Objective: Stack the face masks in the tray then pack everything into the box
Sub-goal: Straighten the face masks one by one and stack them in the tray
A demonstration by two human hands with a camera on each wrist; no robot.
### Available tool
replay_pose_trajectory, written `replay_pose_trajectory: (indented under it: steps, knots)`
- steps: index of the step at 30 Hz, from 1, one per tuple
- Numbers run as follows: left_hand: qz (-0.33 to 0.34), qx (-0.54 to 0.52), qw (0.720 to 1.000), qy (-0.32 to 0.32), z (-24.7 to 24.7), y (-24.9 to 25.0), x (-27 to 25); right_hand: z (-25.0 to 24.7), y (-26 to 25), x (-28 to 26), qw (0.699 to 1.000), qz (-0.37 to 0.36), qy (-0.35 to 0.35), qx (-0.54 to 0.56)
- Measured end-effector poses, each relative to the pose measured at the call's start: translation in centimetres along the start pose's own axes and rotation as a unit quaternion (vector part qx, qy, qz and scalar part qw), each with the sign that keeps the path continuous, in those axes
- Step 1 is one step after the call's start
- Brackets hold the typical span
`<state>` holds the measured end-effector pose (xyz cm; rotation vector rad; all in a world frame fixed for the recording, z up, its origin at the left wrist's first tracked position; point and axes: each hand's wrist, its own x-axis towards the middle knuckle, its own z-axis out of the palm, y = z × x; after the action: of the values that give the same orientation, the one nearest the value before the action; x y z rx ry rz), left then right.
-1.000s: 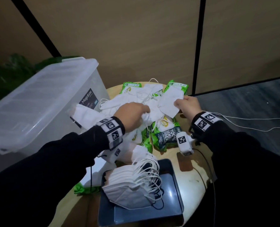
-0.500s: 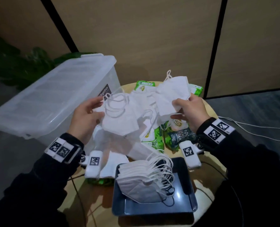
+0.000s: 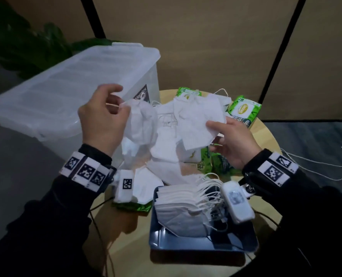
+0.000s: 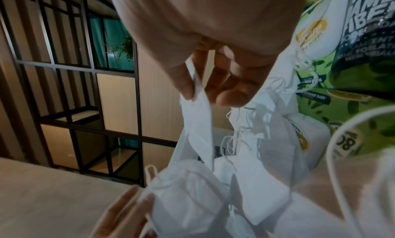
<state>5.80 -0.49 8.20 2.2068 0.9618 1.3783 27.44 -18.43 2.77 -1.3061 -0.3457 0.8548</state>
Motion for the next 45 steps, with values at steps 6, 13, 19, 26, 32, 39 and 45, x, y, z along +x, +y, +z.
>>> replay_pose_trajectory:
  steps: [6,13,19,26,32,39,45]
  knots:
    - [0.012,-0.176,0.984,0.004,0.8,4.1,-1.7,3.0,1.3,-1.6,0.998,-0.009,-0.055,0.034]
    - [-0.037,-0.242,0.939,-0.241,3.9,5.0,-5.8,6.1,2.4,-3.9,0.974,-0.001,-0.209,0.082]
    - [0.076,0.017,0.981,-0.176,2.9,2.2,-4.9,6.2,2.3,-4.1,0.983,0.009,-0.156,0.097]
    - [-0.164,-0.004,0.946,-0.279,0.1,-0.3,-2.3,5.7,2.0,-3.6,0.991,0.006,-0.084,0.108]
    - [-0.123,-0.088,0.986,-0.075,-1.1,-0.2,-1.5,4.7,1.7,-3.0,0.997,0.01,-0.03,0.064]
    - [-0.232,-0.294,0.904,-0.205,0.1,1.8,-3.3,4.7,2.0,-3.1,0.998,-0.013,-0.046,0.05]
    - [-0.214,-0.153,0.918,-0.298,1.3,0.4,-4.3,4.8,1.1,-3.1,0.989,-0.032,-0.061,0.132]
